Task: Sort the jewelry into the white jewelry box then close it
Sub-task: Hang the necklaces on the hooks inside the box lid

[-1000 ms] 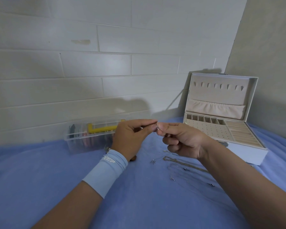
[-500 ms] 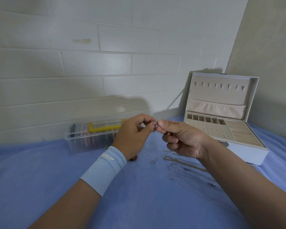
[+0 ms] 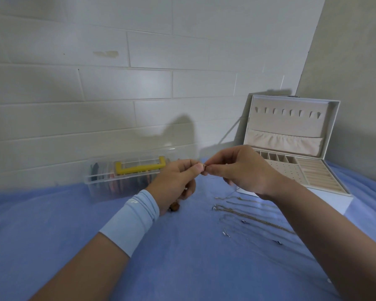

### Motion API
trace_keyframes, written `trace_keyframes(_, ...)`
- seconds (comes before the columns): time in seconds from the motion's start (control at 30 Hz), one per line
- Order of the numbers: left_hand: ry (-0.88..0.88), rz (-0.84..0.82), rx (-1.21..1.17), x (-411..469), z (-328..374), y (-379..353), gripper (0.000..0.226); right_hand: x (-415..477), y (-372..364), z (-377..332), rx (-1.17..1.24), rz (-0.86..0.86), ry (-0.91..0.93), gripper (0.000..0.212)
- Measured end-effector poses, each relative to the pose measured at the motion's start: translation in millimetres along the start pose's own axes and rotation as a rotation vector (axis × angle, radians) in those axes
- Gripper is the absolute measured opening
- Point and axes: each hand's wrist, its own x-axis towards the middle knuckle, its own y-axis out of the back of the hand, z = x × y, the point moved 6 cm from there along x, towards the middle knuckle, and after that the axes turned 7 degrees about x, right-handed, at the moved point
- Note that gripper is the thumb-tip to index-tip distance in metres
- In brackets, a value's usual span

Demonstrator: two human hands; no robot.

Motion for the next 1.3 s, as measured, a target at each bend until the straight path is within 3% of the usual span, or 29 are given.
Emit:
trace_keyframes(0.13,0.193,-0.056,-0.367,1,-8,-7,0.018,3,4,0,0.014,0.133,0.095,0.010)
trace_keyframes(0.3,0.296,-0.107,-0.528,1,-14,-15,0.014,0,3,-3,-0.023,0.155,0.239,0.013)
trace_keyframes(0.73,0.294,0.143,-0.451,5,-23,-6,0.014,3,-3,0,-0.205,0.124,0.226,0.005)
trace_keyframes(1.03,0.324,0.153,-0.540,3,-26,-12,0.012,0,-8,-7,-0.496,0.167,0.237,0.008)
trace_keyframes(1.17,0.331,0.178,-0.458,2,-27,-11,0.012,-1,-12,-6,-0.622,0.156,0.275,0.010)
trace_keyframes(1.3,0.306,0.200,-0.344,0,-24,-8,0.015,1,-10,2,-0.466,0.127,0.217,0.009)
